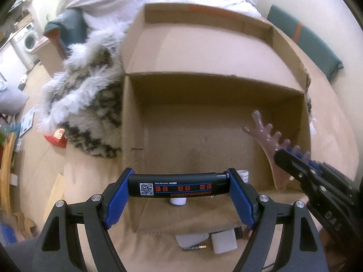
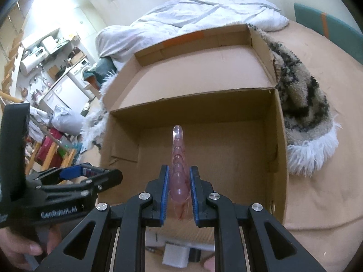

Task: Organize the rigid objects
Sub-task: 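Lower the pink toy and black lighter into the box and open both tools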

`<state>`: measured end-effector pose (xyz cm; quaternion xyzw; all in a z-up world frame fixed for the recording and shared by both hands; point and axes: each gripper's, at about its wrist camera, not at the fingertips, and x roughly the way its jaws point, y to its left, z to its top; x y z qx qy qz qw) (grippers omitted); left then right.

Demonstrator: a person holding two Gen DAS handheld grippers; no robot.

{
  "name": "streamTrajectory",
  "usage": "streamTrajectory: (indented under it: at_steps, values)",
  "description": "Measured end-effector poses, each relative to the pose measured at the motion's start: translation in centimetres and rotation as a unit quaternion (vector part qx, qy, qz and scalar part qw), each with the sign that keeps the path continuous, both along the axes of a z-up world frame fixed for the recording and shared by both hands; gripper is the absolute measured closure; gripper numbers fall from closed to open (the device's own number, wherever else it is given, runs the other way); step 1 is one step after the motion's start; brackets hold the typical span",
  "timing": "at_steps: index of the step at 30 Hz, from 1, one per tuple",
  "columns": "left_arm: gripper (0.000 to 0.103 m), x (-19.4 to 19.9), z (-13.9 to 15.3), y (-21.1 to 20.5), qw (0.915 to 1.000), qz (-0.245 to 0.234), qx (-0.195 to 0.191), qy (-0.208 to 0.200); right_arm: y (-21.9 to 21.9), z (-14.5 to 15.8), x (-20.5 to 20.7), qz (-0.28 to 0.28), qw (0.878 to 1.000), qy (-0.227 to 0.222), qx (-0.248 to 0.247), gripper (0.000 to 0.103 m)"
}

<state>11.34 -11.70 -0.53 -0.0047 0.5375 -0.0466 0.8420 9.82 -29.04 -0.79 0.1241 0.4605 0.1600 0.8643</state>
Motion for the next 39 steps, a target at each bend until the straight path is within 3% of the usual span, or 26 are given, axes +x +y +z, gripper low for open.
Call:
streamTrajectory:
  at_steps: [8, 26, 29, 31, 33, 35, 36, 39]
  values:
    - [0.024, 0.9, -3.7, -0.7, 0.9999, -0.006, 0.012, 0.01, 0.5, -3.9, 0.9, -0.002, 0.999, 0.045, 0.002, 0.085]
    - [0.024, 1.4, -5.2, -1.8, 0.9995, 0.005, 0.01, 0.031, -0.1, -6.0, 2.4, -0.016, 0.996, 0.083, 0.014, 0.085]
    - [0.017, 1.0, -4.9, -1.7, 0.9995, 0.01, 0.0, 0.029, -0.5, -6.2, 2.7, -0.023, 0.995, 0.094, 0.024, 0.085]
    - [0.011, 0.7, -4.9, -1.7, 0.9995, 0.006, -0.009, 0.029, -0.8, -6.3, 2.8, -0.03, 0.994, 0.1, 0.028, 0.079]
    - [0.009, 0.5, -4.6, -1.5, 0.9996, 0.006, -0.015, 0.022, -1.2, -6.1, 2.7, -0.041, 0.994, 0.097, 0.029, 0.059]
    - [0.008, 0.3, -4.3, -1.5, 0.9997, 0.004, -0.016, 0.02, -1.9, -5.8, 2.7, -0.055, 0.993, 0.094, 0.044, 0.049]
    - [0.008, 0.1, -4.1, -1.7, 0.9998, 0.001, -0.012, 0.017, -2.2, -5.7, 2.7, -0.058, 0.992, 0.091, 0.057, 0.039]
    - [0.008, -0.1, -3.8, -2.0, 0.9999, -0.002, -0.01, 0.011, -2.2, -4.7, 2.6, -0.054, 0.994, 0.069, 0.071, 0.026]
